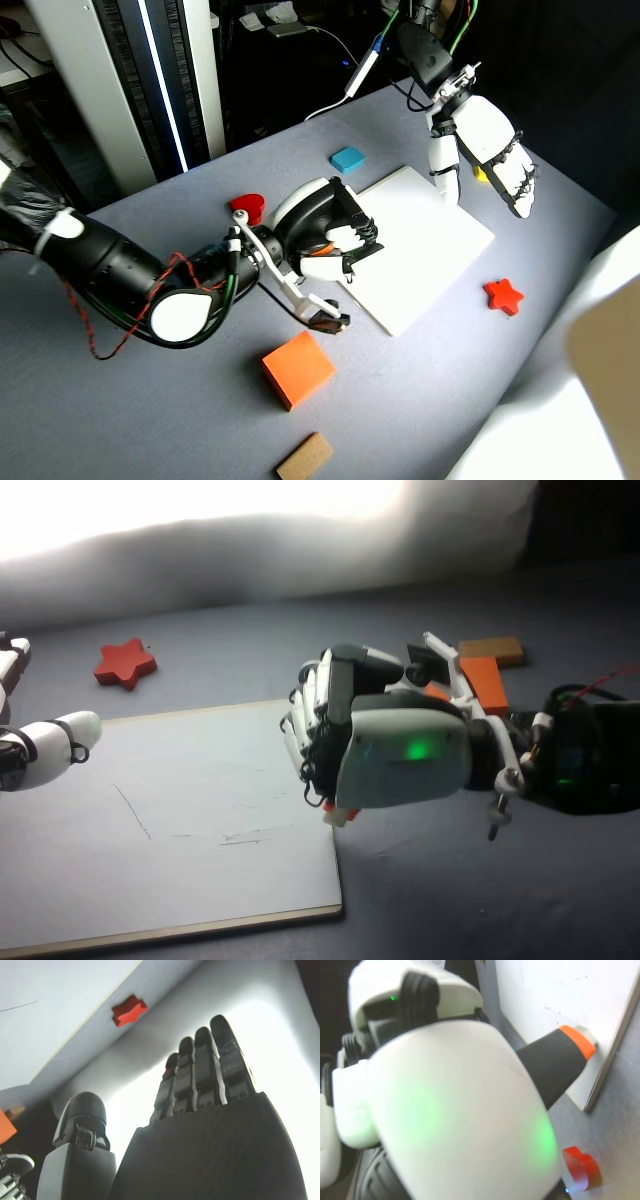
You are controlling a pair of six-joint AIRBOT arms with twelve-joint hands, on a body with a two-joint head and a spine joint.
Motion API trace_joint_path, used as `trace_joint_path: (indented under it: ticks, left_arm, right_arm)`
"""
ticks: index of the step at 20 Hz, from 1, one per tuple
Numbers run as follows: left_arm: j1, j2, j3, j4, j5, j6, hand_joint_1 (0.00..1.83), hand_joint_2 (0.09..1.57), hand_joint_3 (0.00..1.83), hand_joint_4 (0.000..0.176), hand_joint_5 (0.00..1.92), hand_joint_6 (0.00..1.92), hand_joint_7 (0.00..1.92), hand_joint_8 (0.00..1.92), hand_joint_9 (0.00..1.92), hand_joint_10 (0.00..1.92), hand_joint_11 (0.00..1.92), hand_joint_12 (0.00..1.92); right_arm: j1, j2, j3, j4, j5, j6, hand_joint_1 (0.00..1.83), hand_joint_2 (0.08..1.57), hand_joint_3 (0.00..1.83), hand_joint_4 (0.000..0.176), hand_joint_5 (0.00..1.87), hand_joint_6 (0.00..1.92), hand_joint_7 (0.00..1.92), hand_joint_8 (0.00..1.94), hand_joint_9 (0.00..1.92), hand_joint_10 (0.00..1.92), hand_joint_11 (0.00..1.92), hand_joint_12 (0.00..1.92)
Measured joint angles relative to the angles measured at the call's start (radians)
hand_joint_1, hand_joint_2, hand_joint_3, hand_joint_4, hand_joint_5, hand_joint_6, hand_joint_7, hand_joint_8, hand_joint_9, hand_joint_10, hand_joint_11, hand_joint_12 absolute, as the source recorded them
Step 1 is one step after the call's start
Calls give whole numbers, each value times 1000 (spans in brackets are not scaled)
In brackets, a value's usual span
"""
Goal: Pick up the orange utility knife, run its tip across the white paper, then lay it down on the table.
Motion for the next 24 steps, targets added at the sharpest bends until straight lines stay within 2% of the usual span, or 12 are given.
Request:
trace_joint_path:
  ticks: [5, 7, 10, 12, 15, 18, 20, 21, 24]
  left_arm:
    - [-37, -43, -11, 26, -5, 3, 0, 1280, 0, 0, 22, 5, 103, 0, 123, 2, 0, 492]
    - [-57, -69, -27, 50, -3, 5, 0, 1283, 1, 0, 25, 6, 102, 0, 121, 1, 0, 494]
    - [-85, -101, -71, 56, 5, 38, 0, 1282, 1, 0, 23, 3, 102, 3, 124, 4, 0, 512]
    - [-104, -118, -102, 58, 4, 62, 0, 1283, 1, 0, 19, 0, 88, 1, 101, 2, 0, 424]
    - [-118, -137, -134, 74, -2, 74, 0, 1278, 0, 0, 26, 1, 105, 2, 120, 5, 0, 492]
    - [-118, -150, -162, 90, -2, 76, 0, 1279, 0, 0, 25, 4, 101, 0, 110, 1, 0, 434]
    - [-118, -150, -172, 95, -3, 76, 0, 1278, 0, 0, 24, 4, 101, 0, 115, 3, 0, 425]
    - [-118, -150, -174, 97, -5, 76, 0, 1275, 0, 0, 24, 4, 93, 0, 114, 2, 0, 428]
    - [-114, -150, -174, 96, -19, 77, 0, 1273, 0, 0, 22, 1, 99, 1, 123, 3, 0, 490]
  right_arm:
    - [27, 136, -196, 164, -65, 76, 1408, 1046, 538, 176, 1345, 1921, 1530, 1941, 1667, 1921, 1736, 1921]
    - [18, 195, -295, 324, -135, 102, 1410, 1041, 535, 176, 1345, 1921, 1531, 1941, 1666, 1921, 1734, 1921]
    - [2, 288, -462, 652, -284, 132, 1424, 1046, 527, 176, 1354, 1921, 1547, 1941, 1669, 1921, 1733, 1921]
    - [1, 348, -560, 827, -386, 156, 1428, 1047, 521, 176, 1354, 1921, 1550, 1941, 1667, 1921, 1735, 1921]
    - [2, 399, -660, 965, -499, 185, 1418, 1057, 497, 176, 1341, 1921, 1533, 1941, 1659, 1921, 1727, 1921]
    - [-7, 426, -723, 1088, -613, 193, 1408, 1066, 495, 176, 1337, 1921, 1526, 1941, 1655, 1921, 1730, 1921]
    - [-35, 426, -724, 1092, -634, 203, 1409, 1069, 491, 176, 1342, 1921, 1526, 1941, 1649, 1921, 1725, 1921]
    - [-58, 426, -724, 1104, -651, 203, 1359, 1106, 429, 176, 1282, 1921, 1485, 1941, 1627, 1921, 1705, 1921]
    - [-96, 426, -716, 1109, -657, 198, 1407, 1086, 416, 176, 1230, 1921, 1427, 1941, 1567, 1921, 1631, 1921]
